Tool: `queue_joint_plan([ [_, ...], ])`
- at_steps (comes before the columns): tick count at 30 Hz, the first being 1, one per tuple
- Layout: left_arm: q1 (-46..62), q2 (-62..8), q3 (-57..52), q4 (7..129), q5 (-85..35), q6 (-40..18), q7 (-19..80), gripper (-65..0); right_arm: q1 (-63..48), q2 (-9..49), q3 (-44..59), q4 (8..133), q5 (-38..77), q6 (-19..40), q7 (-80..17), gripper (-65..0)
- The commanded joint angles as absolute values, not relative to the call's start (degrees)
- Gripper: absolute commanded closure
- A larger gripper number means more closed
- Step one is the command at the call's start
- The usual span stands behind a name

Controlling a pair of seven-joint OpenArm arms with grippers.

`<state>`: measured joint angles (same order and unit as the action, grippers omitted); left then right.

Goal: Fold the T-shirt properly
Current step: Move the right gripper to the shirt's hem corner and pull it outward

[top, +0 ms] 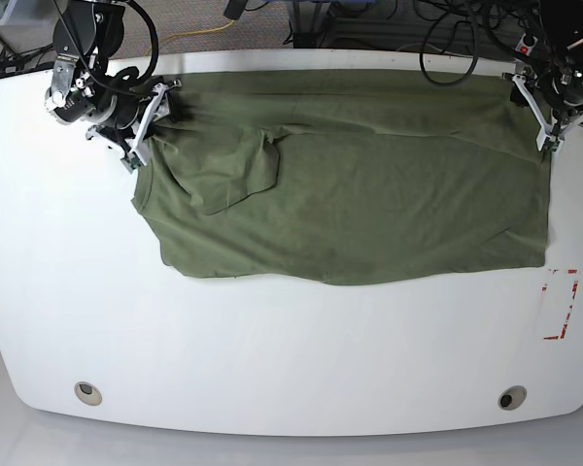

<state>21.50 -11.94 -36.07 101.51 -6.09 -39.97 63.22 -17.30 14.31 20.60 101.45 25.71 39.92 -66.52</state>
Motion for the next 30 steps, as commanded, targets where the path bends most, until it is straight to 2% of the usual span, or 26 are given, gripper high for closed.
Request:
queue_joint_plan([
  [1,22.3,-12.7,-36.2,101.8,-6.5,-40.0,62.5,-39.6,-18.2,16.9,21.1,101.8,26.0,40.0,-66.4,-32.7],
  [11,26.2,-12.7,-31.4,103.2,-6.8,-40.0,62.7,-39.6,-22.1,19.2,26.4,102.2,26.3,40.0,-66.4,-32.7],
  [19,26.2,-11.7,-31.5,112.9,-7.0,-40.0,66.9,-39.6,-21.5,19.6,29.6,109.6,26.3,40.0,-69.0,-32.7],
  [27,20.6,-11.5,-34.9,114.8,-7.1,-40.0,67.6,-39.6,-10.5,19.5,29.8,111.2,26.0,40.0,-72.6,-32.7],
  [30,17.1,-11.5,-35.3,114.8,-6.5,-40.0,67.6,-39.6,-4.7,19.4,29.1,107.1,26.0,40.0,-72.6,-32.8],
])
